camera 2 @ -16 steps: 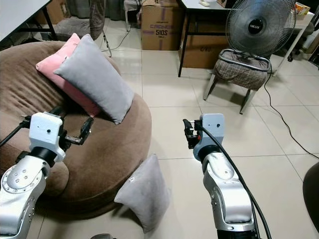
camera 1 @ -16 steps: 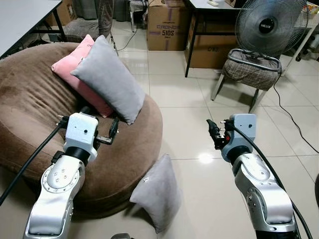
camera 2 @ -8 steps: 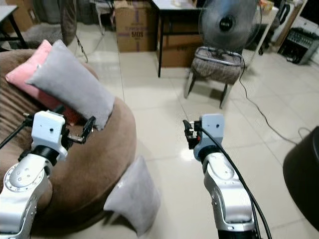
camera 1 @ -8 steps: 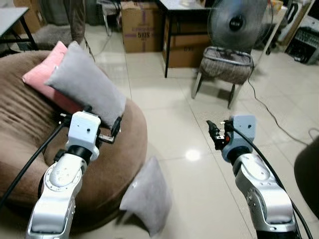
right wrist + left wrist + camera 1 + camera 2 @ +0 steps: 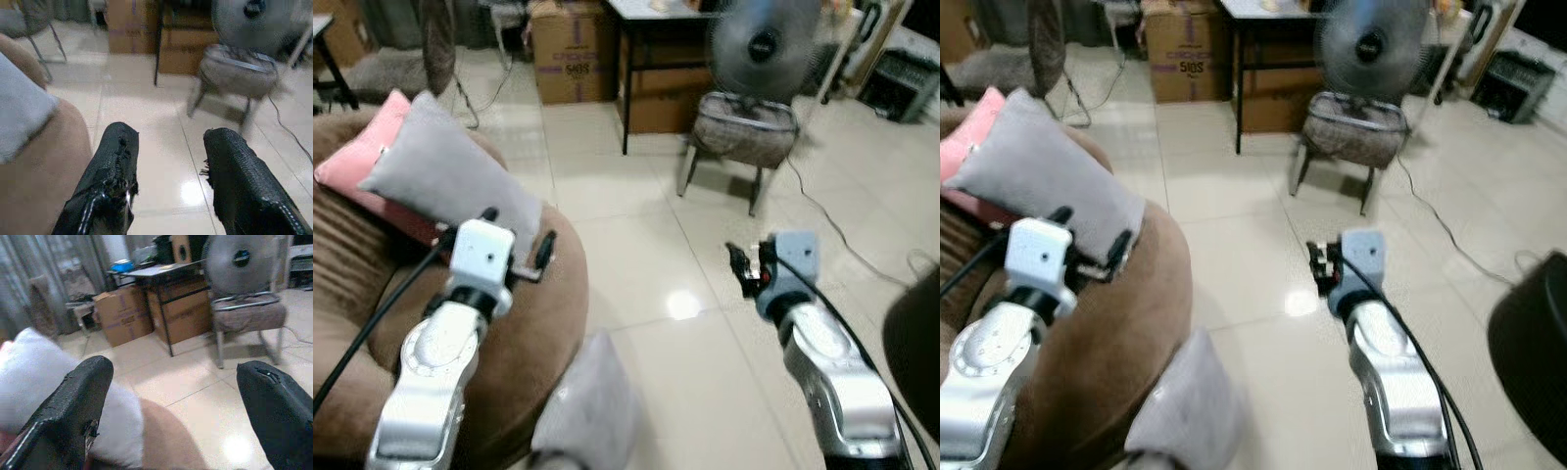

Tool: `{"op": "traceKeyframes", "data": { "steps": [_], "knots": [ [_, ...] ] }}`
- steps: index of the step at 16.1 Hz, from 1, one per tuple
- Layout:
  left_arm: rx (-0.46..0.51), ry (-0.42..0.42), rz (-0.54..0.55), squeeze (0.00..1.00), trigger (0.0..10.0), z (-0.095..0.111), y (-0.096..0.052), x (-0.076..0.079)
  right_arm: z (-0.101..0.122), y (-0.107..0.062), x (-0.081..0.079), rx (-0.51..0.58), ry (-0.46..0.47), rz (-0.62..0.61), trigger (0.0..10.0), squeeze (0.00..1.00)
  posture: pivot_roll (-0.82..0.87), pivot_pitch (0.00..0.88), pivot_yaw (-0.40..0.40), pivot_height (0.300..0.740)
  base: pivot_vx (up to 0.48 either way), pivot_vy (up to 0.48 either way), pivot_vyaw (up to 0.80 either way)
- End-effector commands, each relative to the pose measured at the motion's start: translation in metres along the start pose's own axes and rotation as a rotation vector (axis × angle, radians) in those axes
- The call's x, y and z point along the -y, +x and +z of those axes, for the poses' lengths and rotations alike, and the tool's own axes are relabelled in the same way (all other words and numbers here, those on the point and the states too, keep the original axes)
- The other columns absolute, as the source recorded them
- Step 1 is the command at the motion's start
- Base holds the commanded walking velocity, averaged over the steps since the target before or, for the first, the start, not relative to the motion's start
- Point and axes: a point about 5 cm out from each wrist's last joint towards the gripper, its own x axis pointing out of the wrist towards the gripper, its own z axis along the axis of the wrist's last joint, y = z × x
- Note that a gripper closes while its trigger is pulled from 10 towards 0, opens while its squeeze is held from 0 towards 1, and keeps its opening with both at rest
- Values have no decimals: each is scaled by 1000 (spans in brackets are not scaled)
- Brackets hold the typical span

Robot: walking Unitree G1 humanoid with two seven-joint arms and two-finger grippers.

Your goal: Move the pillow to the sofa from floor

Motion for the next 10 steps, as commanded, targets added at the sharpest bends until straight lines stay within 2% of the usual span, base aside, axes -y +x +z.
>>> {"op": "traceKeyframes", "data": {
  "steps": [1, 6, 10],
  "knots": [
    [10, -7, -13, 0, 10000, 2, 0, 2, -2, -2, 0, -4, -5, 9, 10000, 0, 74, 0, -26, 740, 0, 0, 0],
    [-24, 30, -63, 0, 10000, -5, -3, 5, -5, -3, 1, -18, -5, 11, 10000, 0, 73, 0, -24, 740, 0, 0, 0],
    [-59, 14, -77, 0, 10000, -12, 0, 11, -9, -4, 3, -27, -5, 21, 10000, 0, 68, 0, -28, 710, 0, 0, 0]
  ]
}}
